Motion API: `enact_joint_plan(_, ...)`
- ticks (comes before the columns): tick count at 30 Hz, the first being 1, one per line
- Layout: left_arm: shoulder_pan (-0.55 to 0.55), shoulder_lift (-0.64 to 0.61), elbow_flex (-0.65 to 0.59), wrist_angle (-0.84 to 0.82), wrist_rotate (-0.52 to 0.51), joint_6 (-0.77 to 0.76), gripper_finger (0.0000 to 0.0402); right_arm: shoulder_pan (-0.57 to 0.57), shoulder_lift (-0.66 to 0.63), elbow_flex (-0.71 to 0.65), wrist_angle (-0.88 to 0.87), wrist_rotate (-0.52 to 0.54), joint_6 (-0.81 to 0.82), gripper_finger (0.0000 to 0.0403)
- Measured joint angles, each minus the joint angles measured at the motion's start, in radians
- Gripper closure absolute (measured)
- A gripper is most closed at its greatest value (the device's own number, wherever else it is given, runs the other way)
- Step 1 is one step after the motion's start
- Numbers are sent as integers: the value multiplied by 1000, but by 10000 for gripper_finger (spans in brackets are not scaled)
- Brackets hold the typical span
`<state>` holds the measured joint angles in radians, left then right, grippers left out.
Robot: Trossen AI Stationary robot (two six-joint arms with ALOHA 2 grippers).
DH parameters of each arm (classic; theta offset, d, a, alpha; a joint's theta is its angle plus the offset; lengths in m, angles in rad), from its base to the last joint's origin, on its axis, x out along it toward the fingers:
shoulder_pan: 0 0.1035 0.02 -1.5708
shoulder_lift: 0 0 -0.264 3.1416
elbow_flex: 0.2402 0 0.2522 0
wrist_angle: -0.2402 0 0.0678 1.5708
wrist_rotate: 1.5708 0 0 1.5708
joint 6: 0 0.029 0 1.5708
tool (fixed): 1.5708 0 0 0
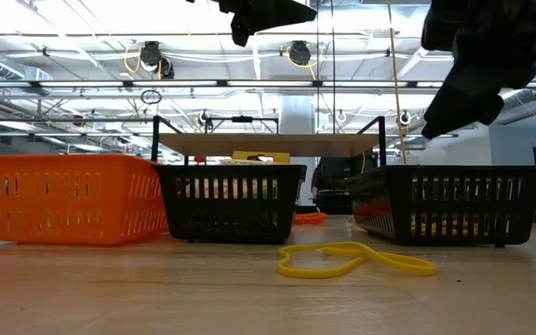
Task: Pick & Place Office Desk Supplies
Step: Put the red rubber band into the right black bin
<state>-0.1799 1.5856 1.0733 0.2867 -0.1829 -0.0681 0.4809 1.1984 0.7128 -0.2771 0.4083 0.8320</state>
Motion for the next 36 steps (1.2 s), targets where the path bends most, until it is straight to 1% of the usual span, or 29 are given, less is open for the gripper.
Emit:
enact_joint_plan(2, 0, 0, 0, 0, 0, 0, 199, -4, 1, 0, 16, -46, -27, 248)
enact_joint_plan(4, 0, 0, 0, 0, 0, 2, 199, -3, 7, 0, 58, -54, -75, 248)
enact_joint_plan(7, 0, 0, 0, 2, -4, 8, 199, -2, 8, 0, 163, -10, -184, 248)
enact_joint_plan(11, 1, 0, 0, 11, -26, 61, 199, 4, 9, 0, 333, 71, -403, 248)
enact_joint_plan(14, 0, 0, 0, 39, -7, 66, 199, 22, 11, 0, 438, 114, -566, 248)
enact_joint_plan(16, 0, 0, 0, 37, 40, 37, 199, 35, 11, 0, 487, 115, -657, 248)
enact_joint_plan(17, 0, 0, 0, 32, 86, 22, 199, 43, 11, 0, 499, 113, -693, 248)
enact_joint_plan(19, -1, 0, -1, 15, 213, -31, 199, 62, 12, 0, 509, 96, -749, 248)
enact_joint_plan(21, -16, 0, -1, -12, 318, -97, 199, 74, 12, 0, 512, 20, -783, 248)
enact_joint_plan(22, -32, 0, -1, -36, 336, -118, 199, 78, 17, 0, 516, -28, -788, 248)
enact_joint_plan(23, -54, 0, -1, -64, 331, -127, 199, 82, 28, 0, 530, -68, -788, 248)
enact_joint_plan(24, -80, 0, -1, -93, 298, -125, 199, 89, 45, 0, 544, -85, -788, 248)
enact_joint_plan(27, -169, 1, -1, -148, 130, -82, 199, 115, 122, 0, 598, -87, -754, 248)
enact_joint_plan(30, -252, 1, -1, -186, -60, -46, 199, 140, 225, 0, 609, -4, -670, 248)
enact_joint_plan(32, -296, 1, -1, -215, -158, -47, 199, 152, 290, -1, 617, 72, -606, 248)
enact_joint_plan(34, -334, 1, -1, -257, -224, -86, 199, 161, 353, -1, 642, 126, -551, 248)
enact_joint_plan(36, -367, 1, -1, -316, -263, -165, 199, 166, 411, -1, 706, 147, -526, 248)
